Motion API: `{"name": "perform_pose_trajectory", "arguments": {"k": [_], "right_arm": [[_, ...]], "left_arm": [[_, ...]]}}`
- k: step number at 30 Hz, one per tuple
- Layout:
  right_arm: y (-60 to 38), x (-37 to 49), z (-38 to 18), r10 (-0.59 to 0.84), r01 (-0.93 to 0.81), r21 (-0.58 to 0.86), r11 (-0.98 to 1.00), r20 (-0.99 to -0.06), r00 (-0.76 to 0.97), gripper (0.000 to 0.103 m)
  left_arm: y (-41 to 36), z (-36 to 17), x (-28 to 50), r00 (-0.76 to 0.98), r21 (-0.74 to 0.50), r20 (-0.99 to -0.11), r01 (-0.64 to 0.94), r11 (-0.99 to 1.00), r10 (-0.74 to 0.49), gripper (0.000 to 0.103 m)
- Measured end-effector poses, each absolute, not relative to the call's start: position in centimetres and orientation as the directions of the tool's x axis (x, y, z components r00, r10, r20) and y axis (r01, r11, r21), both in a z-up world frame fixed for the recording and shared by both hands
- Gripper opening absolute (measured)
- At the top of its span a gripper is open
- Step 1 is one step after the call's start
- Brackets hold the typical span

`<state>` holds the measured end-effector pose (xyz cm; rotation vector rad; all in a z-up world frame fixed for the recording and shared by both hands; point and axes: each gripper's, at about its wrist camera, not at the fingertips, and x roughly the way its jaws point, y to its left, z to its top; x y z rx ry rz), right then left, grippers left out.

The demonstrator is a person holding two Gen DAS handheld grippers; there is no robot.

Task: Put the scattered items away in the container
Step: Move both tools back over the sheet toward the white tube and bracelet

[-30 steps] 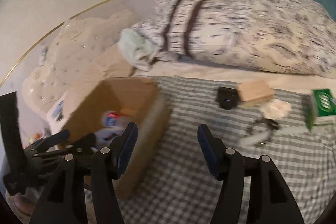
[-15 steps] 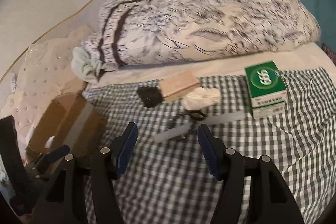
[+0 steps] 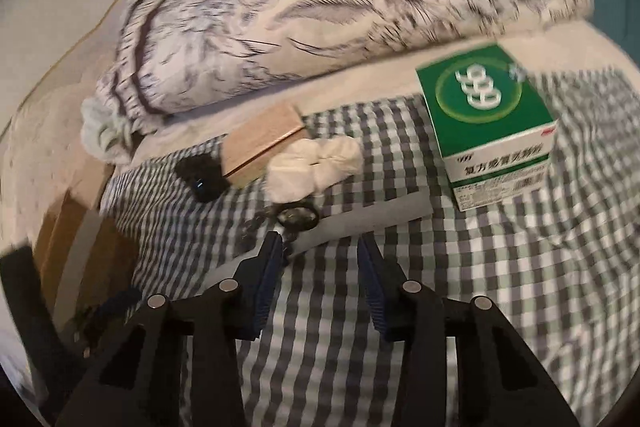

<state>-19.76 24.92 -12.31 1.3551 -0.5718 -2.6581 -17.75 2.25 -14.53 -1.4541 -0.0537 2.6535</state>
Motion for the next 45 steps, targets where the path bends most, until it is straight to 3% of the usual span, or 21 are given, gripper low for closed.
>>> {"name": "perform_pose_trajectory", "arguments": {"k": [10, 15, 16, 17, 19, 25, 29, 33, 36, 38, 40, 45], "right_arm": [[26.7, -23.1, -16.8, -0.248, -0.324, 0.484, -0.813, -0.791, -0.560, 0.039], [27.1, -24.0, -17.5, -0.249, -0.351, 0.532, -0.770, -0.757, -0.604, 0.039], [27.1, -24.1, -17.5, -0.248, -0.348, 0.537, -0.768, -0.751, -0.612, 0.036], [27.1, -24.0, -17.4, -0.242, -0.343, 0.535, -0.772, -0.746, -0.620, 0.017], [27.3, -23.5, -16.6, -0.211, -0.317, 0.514, -0.798, -0.729, -0.651, 0.001], [28.5, -20.6, -12.9, -0.169, -0.248, 0.470, -0.847, -0.681, -0.712, 0.001], [29.9, -20.4, -14.4, -0.318, -0.276, 0.617, -0.737, -0.677, -0.664, 0.002], [29.7, -21.6, -17.1, -0.351, -0.349, 0.648, -0.677, -0.702, -0.620, 0.010], [29.9, -22.1, -18.2, -0.365, -0.386, 0.687, -0.616, -0.683, -0.632, 0.024], [29.6, -22.6, -18.4, -0.373, -0.379, 0.705, -0.599, -0.665, -0.647, 0.043], [29.2, -23.2, -18.3, -0.370, -0.384, 0.708, -0.593, -0.663, -0.651, 0.050], [29.1, -22.0, -17.6, -0.361, -0.467, 0.704, -0.534, -0.690, -0.627, 0.054]], "left_arm": [[1.5, -15.9, -18.2, -0.516, -0.097, -0.847, -0.086, -0.992, 0.128, 0.100], [1.3, -16.4, -18.2, -0.505, -0.105, -0.853, -0.080, -0.991, 0.131, 0.100], [1.3, -16.4, -18.2, -0.503, -0.107, -0.854, -0.079, -0.991, 0.132, 0.100], [1.3, -16.5, -18.1, -0.502, -0.110, -0.854, -0.079, -0.991, 0.135, 0.100], [1.4, -16.5, -18.1, -0.501, -0.119, -0.854, -0.081, -0.990, 0.143, 0.100], [3.0, -16.3, -18.3, -0.507, -0.125, -0.847, -0.109, -0.986, 0.163, 0.100], [4.0, -16.5, -17.9, -0.504, -0.115, -0.849, -0.122, -0.986, 0.161, 0.100], [4.3, -16.6, -17.7, -0.504, -0.095, -0.851, -0.132, -0.987, 0.149, 0.100], [3.8, -16.6, -17.9, -0.504, -0.097, -0.852, -0.119, -0.988, 0.145, 0.100], [3.4, -16.7, -18.2, -0.502, -0.106, -0.853, -0.106, -0.989, 0.146, 0.100], [3.1, -16.8, -18.3, -0.499, -0.109, -0.854, -0.099, -0.989, 0.144, 0.100], [2.8, -17.0, -18.4, -0.496, -0.119, -0.855, -0.094, -0.988, 0.150, 0.100]]}}
